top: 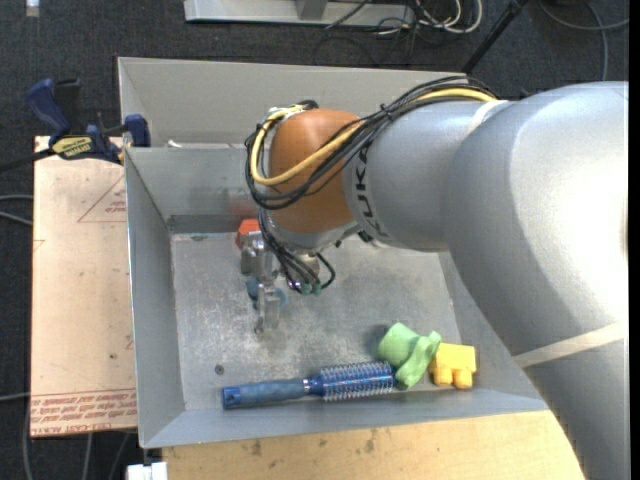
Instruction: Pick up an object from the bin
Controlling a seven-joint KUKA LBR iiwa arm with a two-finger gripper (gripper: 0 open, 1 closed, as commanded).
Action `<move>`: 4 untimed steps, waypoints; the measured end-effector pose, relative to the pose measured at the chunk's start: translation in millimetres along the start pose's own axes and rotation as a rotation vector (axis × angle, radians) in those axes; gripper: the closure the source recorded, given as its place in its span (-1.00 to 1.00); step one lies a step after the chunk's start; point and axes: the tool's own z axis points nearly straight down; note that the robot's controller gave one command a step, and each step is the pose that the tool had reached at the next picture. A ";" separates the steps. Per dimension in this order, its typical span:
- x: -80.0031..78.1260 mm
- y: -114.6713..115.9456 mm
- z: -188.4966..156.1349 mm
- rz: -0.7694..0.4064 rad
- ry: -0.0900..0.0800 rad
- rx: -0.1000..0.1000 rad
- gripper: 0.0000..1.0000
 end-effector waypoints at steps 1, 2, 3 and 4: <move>18.8 7.5 -1.6 -0.270 -0.008 0.001 -1.00; -6.9 -35.5 -0.9 -0.290 -0.011 0.003 -1.00; 30.3 -0.7 0.2 -0.243 -0.006 0.000 -1.00; 12.5 -48.2 -0.7 -0.140 -0.013 0.002 -1.00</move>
Offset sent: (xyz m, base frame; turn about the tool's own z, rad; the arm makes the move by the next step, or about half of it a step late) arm -0.0193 0.0045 0.0021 -0.2710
